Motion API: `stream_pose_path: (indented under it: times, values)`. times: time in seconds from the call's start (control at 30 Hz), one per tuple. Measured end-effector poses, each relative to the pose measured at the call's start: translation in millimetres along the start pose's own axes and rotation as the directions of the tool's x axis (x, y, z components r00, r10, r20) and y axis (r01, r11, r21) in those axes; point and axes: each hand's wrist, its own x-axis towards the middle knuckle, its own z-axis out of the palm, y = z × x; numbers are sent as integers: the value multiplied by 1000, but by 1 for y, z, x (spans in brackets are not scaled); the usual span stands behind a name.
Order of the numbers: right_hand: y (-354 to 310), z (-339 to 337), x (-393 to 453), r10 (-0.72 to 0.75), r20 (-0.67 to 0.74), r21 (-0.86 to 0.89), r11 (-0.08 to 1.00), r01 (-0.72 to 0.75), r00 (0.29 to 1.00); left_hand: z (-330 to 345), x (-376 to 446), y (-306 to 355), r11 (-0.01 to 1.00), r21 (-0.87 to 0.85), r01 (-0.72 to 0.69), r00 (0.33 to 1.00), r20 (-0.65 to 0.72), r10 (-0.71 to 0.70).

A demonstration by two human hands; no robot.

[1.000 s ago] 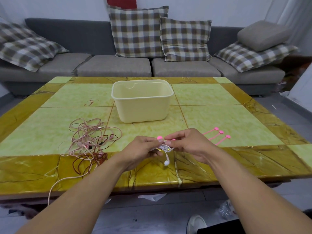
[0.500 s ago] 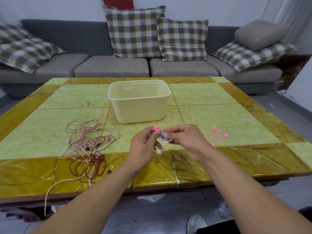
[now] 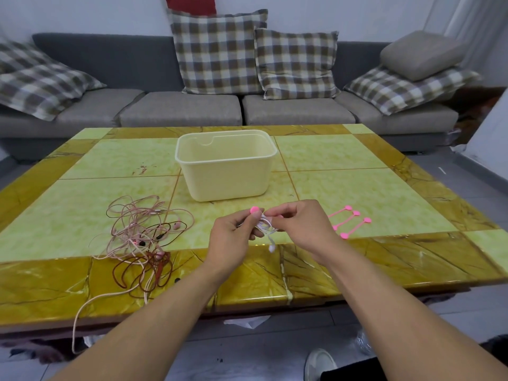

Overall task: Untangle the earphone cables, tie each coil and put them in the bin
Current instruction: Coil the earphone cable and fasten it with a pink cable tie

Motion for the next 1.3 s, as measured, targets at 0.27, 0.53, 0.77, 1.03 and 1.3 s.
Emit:
stream_pose_path:
  times: [0.27,0.53,0.77,1.03,1.3]
  values:
    - [7,-7,1,93,168,-247,968,-50,981,-10,0,-11,961,263,88,971,193,-142]
    - [13,-9,7,153,181,-345,935,-83,972,-13,3,-8,926,374,-47,975,218,-39]
    - [12,-10,6,104,113,-319,946,-63,988,-20,8,-6,950,310,31,994,90,-62]
    - [4,-1,-4,217,279,-89,976,-200,936,-19,7,-7,974,227,24,995,91,-46]
    - [6,11,-2,142,58,84,986,-147,988,-17,6,-7,983,182,11,995,95,-28]
